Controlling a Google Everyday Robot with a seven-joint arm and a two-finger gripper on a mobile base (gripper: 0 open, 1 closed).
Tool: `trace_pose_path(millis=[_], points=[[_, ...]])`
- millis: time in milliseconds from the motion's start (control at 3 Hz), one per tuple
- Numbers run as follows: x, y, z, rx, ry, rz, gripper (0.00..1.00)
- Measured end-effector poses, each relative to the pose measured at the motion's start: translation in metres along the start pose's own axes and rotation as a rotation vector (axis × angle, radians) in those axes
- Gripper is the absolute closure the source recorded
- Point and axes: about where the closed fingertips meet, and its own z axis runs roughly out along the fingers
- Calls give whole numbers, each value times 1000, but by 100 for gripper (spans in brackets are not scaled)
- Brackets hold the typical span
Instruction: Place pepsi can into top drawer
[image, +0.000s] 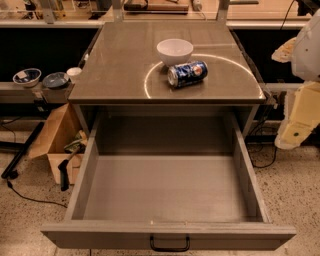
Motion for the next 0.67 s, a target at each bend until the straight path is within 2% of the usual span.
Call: trace_pose_path(millis=[667], points=[[-6,-13,6,12,-14,-36,0]])
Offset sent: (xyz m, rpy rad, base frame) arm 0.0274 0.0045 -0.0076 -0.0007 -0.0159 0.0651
